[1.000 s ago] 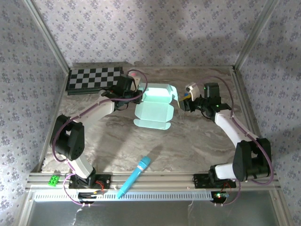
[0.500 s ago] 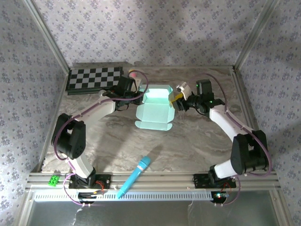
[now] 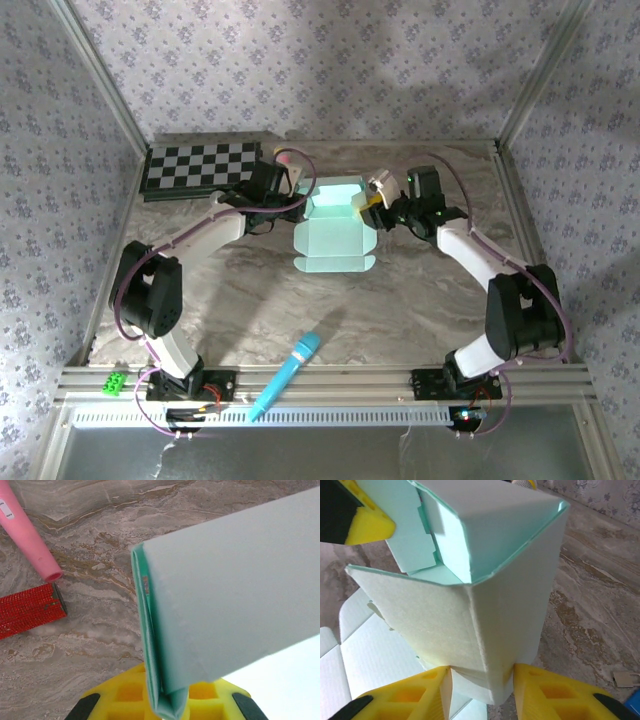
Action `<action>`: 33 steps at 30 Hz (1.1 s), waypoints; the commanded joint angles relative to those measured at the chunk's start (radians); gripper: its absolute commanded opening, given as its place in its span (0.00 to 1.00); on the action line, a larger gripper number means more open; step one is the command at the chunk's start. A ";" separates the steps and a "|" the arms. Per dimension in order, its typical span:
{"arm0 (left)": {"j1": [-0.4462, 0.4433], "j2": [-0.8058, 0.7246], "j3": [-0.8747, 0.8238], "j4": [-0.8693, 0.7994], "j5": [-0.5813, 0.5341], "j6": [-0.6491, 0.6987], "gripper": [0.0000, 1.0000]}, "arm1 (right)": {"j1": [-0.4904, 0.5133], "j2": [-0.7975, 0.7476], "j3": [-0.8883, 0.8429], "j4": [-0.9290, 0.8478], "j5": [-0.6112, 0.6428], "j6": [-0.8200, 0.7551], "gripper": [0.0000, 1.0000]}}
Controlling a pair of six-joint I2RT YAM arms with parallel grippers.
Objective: Fold the paper box
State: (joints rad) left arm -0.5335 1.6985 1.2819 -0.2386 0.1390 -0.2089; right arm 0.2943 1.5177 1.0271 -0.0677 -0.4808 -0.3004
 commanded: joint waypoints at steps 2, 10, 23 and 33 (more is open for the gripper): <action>-0.023 -0.008 0.055 -0.008 0.072 0.045 0.00 | 0.021 0.038 0.055 0.046 0.080 0.001 0.37; -0.023 -0.020 0.056 -0.020 0.089 0.072 0.00 | 0.038 0.080 0.096 0.058 0.172 -0.004 0.44; -0.024 -0.038 0.061 -0.038 0.104 0.061 0.00 | 0.079 0.122 0.123 0.080 0.296 0.014 0.17; -0.027 -0.039 0.082 -0.057 0.096 0.016 0.00 | 0.169 0.186 0.156 0.065 0.656 0.079 0.11</action>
State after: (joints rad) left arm -0.5446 1.6981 1.3087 -0.3107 0.1753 -0.1947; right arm 0.4408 1.6669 1.1534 0.0196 0.0536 -0.2310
